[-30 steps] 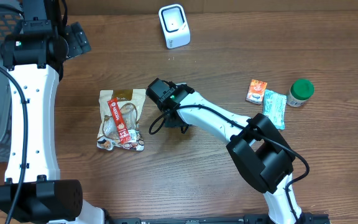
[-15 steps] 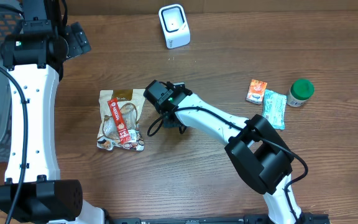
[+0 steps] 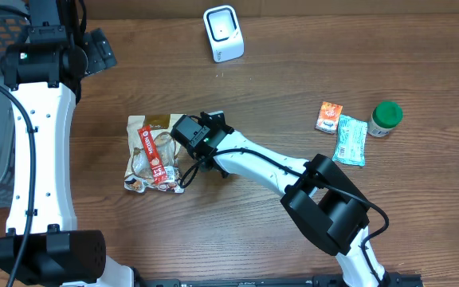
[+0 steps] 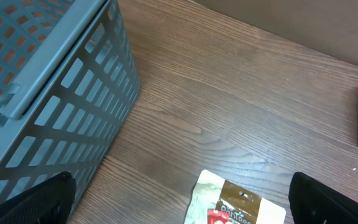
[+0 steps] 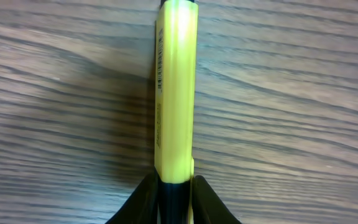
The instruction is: Scan the item barcode
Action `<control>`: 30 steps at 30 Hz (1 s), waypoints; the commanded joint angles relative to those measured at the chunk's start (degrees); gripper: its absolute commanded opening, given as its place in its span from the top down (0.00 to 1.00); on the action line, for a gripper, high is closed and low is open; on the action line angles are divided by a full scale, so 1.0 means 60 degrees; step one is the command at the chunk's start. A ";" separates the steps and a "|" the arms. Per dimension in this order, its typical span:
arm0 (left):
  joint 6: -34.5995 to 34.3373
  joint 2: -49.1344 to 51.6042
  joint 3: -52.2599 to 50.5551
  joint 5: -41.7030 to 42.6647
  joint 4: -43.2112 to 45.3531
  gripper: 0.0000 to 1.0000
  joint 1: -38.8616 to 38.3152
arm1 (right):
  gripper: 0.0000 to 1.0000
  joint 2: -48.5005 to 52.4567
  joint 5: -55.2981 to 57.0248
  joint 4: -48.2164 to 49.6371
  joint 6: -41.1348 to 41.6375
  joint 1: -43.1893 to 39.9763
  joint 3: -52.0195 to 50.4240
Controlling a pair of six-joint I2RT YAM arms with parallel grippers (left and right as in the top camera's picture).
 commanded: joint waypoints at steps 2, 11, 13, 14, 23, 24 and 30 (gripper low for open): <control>-0.0135 0.0091 0.0073 -0.0127 0.0026 0.00 -0.0011 | 0.81 0.0124 -0.0503 0.0237 -0.0004 -0.0011 -0.0084; -0.0135 0.0091 0.0073 -0.0127 0.0026 0.00 -0.0011 | 0.74 0.0124 -0.0506 0.0248 0.0000 -0.0007 -0.0091; -0.0135 0.0091 0.0073 -0.0127 0.0026 0.00 -0.0011 | 0.74 0.0124 -0.0510 0.0248 0.0000 -0.0007 -0.0102; -0.0135 0.0091 0.0073 -0.0127 0.0026 0.00 -0.0011 | 0.75 0.0124 -0.0532 0.0255 0.0000 -0.0007 -0.0102; -0.0135 0.0091 0.0073 -0.0127 0.0022 0.00 -0.0011 | 0.96 0.0124 -0.0171 0.0222 -0.0244 -0.0007 -0.0102; -0.0135 0.0091 0.0073 -0.0127 0.0026 0.00 -0.0011 | 0.96 0.0124 -0.0095 0.0226 -0.0474 -0.0007 -0.0102; -0.0135 0.0091 0.0073 -0.0127 0.0026 0.00 -0.0011 | 0.96 0.0124 0.0408 0.0284 -0.0765 -0.0007 -0.0102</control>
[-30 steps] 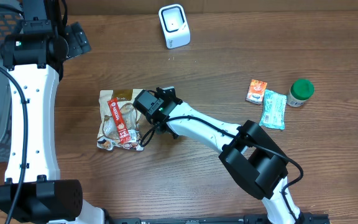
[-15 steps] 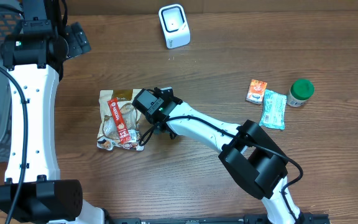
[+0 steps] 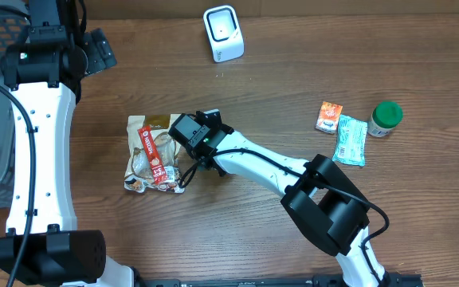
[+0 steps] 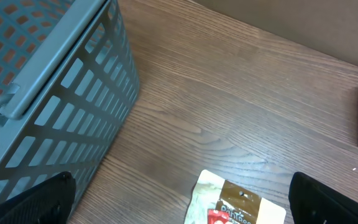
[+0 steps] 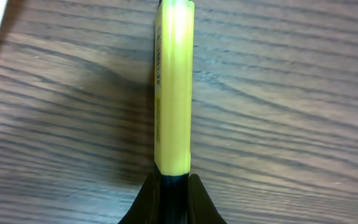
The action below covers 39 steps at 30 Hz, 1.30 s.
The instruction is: Scan the item barcode
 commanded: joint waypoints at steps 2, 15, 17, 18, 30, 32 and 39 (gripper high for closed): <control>-0.0135 0.0091 0.0073 -0.0127 0.0026 0.00 -0.0011 | 0.96 0.0131 -0.0135 0.0040 -0.0262 -0.0018 -0.0113; -0.0135 0.0091 0.0073 -0.0127 0.0022 0.00 -0.0011 | 0.78 0.0335 -0.0178 0.0131 -0.0262 -0.0022 -0.0080; -0.0135 0.0091 0.0073 -0.0127 0.0022 0.00 -0.0011 | 0.74 0.0335 -0.0007 0.0135 -0.0266 -0.0022 -0.0080; -0.0135 0.0091 0.0073 -0.0127 0.0026 0.00 -0.0011 | 0.72 0.0335 0.0073 0.0131 -0.0270 -0.0022 -0.0080; -0.0135 0.0091 0.0073 -0.0127 0.0022 0.00 -0.0011 | 0.78 0.0335 -0.0018 0.0098 -0.0470 -0.0029 -0.0029; -0.0135 0.0091 0.0073 -0.0127 0.0026 0.00 -0.0011 | 0.77 0.0335 -0.0215 0.0102 -0.0470 -0.0029 -0.0036; -0.0135 0.0091 0.0073 -0.0127 0.0026 0.00 -0.0011 | 0.67 0.0310 -0.0149 0.0095 -0.0470 -0.0138 0.0200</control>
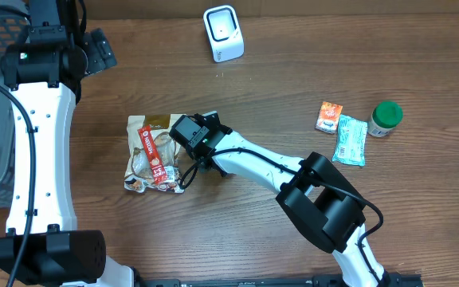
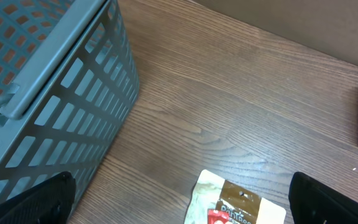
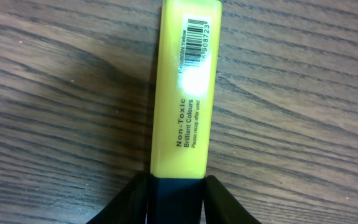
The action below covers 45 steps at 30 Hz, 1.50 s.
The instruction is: Scan the item barcode
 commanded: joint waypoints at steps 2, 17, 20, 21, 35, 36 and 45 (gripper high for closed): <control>-0.0135 0.0091 0.0073 -0.0127 0.0026 0.00 -0.0011 | 0.64 -0.0058 -0.0117 -0.0350 -0.0011 -0.0262 0.0616; -0.0135 0.0091 0.0073 -0.0127 0.0026 0.00 -0.0011 | 0.63 -0.0295 -0.4156 -0.1756 -0.0018 -0.1974 0.0940; -0.0135 0.0091 0.0073 -0.0127 0.0026 0.00 -0.0011 | 0.67 -0.0295 -0.4258 -0.1366 -0.0018 -0.1971 0.0565; -0.0135 0.0091 0.0073 -0.0127 0.0026 0.00 -0.0011 | 0.67 -0.0295 -0.4309 -0.1249 -0.0018 -0.1938 0.0463; -0.0135 0.0091 0.0073 -0.0127 0.0026 0.00 -0.0011 | 0.66 -0.0306 -0.4309 -0.0947 -0.0076 -0.2175 0.0900; -0.0135 0.0091 0.0073 -0.0127 0.0026 0.00 -0.0011 | 0.66 -0.0306 -0.4299 -0.1016 -0.0073 -0.2233 0.0980; -0.0135 0.0091 0.0073 -0.0127 0.0026 0.00 -0.0011 | 0.73 -0.0295 -0.4306 -0.1155 0.2029 -0.1894 0.0229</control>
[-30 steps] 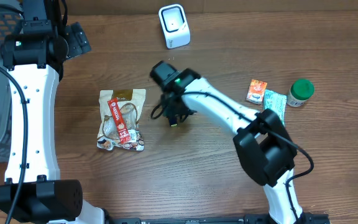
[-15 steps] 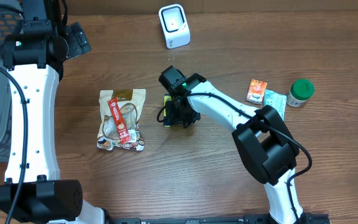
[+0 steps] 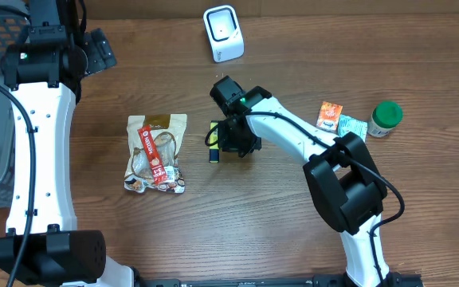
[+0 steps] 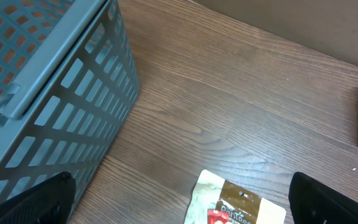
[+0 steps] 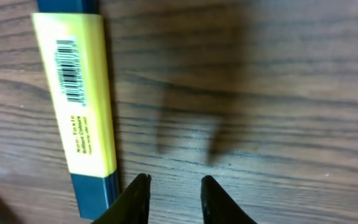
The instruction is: Scan the item barcode
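Note:
A yellow highlighter (image 5: 76,106) with dark blue ends lies flat on the wooden table, its barcode label facing up. In the overhead view the highlighter (image 3: 213,142) lies between the snack bag and my right gripper (image 3: 236,137). My right gripper (image 5: 174,199) is open just right of the highlighter's near end, with only bare wood between its fingers (image 5: 138,198). The white barcode scanner (image 3: 224,33) stands at the table's far edge. My left gripper (image 4: 179,205) hangs open, far from the highlighter, at the table's far left.
A snack bag (image 3: 156,153) lies left of the highlighter. A grey slatted basket (image 4: 55,81) stands at the left edge. At the right are an orange packet (image 3: 329,116), a teal packet (image 3: 350,139) and a green-lidded jar (image 3: 386,117).
My right gripper has let go of the highlighter and opened. The highlighter now lies flat further right of the snack bag, and the gripper is beside it. The left arm has not moved.
My right gripper was shut on the highlighter's dark end beside the snack bag, its narrow edge toward the camera. Then the barcode label faced the wrist camera. Now the highlighter lies let go on the table, label up, with the gripper open beside it.

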Action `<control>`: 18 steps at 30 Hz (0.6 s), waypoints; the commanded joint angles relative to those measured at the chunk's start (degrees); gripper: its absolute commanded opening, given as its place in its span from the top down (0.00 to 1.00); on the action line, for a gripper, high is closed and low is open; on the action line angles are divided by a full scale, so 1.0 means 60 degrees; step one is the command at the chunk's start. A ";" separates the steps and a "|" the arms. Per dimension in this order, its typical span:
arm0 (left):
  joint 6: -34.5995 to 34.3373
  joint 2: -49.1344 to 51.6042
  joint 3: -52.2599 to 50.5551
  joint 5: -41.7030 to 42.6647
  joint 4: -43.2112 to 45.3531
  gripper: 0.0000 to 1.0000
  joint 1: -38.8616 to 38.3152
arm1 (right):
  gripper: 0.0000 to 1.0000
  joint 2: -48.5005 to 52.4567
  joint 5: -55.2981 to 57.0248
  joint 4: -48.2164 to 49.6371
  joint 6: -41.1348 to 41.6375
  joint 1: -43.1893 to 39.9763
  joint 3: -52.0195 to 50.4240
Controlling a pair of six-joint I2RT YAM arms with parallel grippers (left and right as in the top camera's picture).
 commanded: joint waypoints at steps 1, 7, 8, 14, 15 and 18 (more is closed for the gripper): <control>-0.0135 0.0091 0.0073 -0.0127 0.0026 0.00 -0.0011 | 0.73 -0.0229 -0.0135 0.0357 0.1257 0.0426 -0.0466; -0.0135 0.0091 0.0073 -0.0127 0.0026 0.00 -0.0011 | 0.73 -0.0233 -0.1563 0.1865 0.1093 0.1122 -0.0659; -0.0135 0.0091 0.0073 -0.0127 0.0026 0.00 -0.0011 | 0.73 -0.0233 -0.1559 0.1989 0.0816 0.1173 -0.0590; -0.0135 0.0091 0.0073 -0.0127 0.0026 0.00 -0.0011 | 0.73 -0.0266 -0.1519 0.1534 0.0568 0.0838 -0.0102; -0.0135 0.0091 0.0073 -0.0127 0.0026 0.00 -0.0011 | 0.73 -0.0277 -0.1519 0.1453 0.0565 0.0739 -0.0036; -0.0135 0.0091 0.0073 -0.0127 0.0026 0.00 -0.0011 | 0.73 -0.0328 -0.1526 0.1424 0.0561 0.0535 0.0124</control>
